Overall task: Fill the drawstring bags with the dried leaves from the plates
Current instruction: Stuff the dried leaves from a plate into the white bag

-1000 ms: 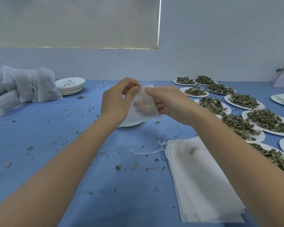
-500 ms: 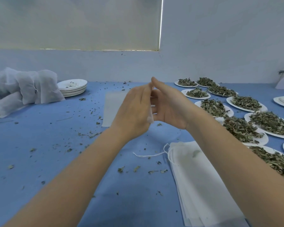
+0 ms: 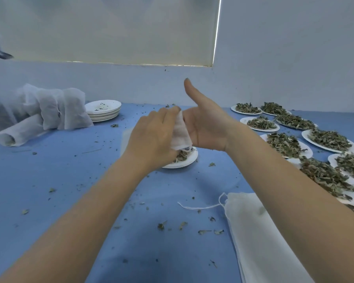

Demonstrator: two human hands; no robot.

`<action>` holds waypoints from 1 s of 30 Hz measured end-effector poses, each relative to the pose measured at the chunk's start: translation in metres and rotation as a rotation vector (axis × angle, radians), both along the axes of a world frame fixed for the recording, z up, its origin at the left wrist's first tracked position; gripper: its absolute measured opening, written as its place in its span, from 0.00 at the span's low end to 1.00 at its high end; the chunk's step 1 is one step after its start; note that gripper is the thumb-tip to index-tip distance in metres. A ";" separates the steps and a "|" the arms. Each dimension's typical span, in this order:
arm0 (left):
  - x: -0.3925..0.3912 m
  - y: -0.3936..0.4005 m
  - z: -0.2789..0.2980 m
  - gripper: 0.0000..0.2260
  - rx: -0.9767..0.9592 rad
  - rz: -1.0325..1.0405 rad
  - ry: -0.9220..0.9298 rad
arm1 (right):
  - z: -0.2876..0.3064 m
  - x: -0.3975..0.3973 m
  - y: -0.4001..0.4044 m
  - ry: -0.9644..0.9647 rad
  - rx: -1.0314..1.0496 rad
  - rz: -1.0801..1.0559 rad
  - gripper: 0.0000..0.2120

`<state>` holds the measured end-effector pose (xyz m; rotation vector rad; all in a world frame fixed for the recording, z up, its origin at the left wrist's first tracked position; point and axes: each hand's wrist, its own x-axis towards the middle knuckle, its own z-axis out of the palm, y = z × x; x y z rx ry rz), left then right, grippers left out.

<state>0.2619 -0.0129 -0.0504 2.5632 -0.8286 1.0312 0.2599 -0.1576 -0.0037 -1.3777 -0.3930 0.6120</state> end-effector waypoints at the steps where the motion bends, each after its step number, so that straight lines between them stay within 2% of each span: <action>1: 0.005 0.007 -0.001 0.30 0.001 0.045 0.015 | 0.000 0.005 0.005 -0.034 -0.060 -0.010 0.37; 3: 0.011 0.021 -0.002 0.28 -0.007 0.119 0.027 | 0.000 0.014 0.011 -0.171 -0.205 -0.135 0.36; 6: 0.023 0.039 -0.012 0.26 -0.035 0.164 0.013 | 0.000 0.026 0.012 -0.476 -0.424 -0.372 0.17; 9: 0.040 0.047 -0.026 0.25 -0.001 0.220 0.046 | -0.011 0.047 0.001 -0.661 -0.818 -0.514 0.06; 11: 0.051 0.048 -0.035 0.24 0.004 0.238 0.080 | -0.027 0.060 -0.002 -0.695 -1.115 -0.450 0.10; 13: 0.061 0.048 -0.042 0.24 -0.002 0.258 0.113 | -0.045 0.073 0.000 -0.654 -1.226 -0.358 0.17; 19: 0.082 0.055 -0.055 0.25 0.006 0.272 0.157 | -0.075 0.096 0.010 -0.644 -1.245 -0.316 0.23; 21: 0.086 0.056 -0.060 0.25 -0.018 0.260 0.181 | -0.080 0.099 0.011 -0.713 -1.259 -0.337 0.21; 25: 0.090 0.052 -0.066 0.27 -0.039 0.236 0.237 | -0.084 0.101 0.007 -0.797 -1.132 -0.466 0.11; 30: 0.097 0.044 -0.061 0.28 -0.068 0.216 0.284 | -0.076 0.097 -0.001 -0.782 -0.985 -0.616 0.08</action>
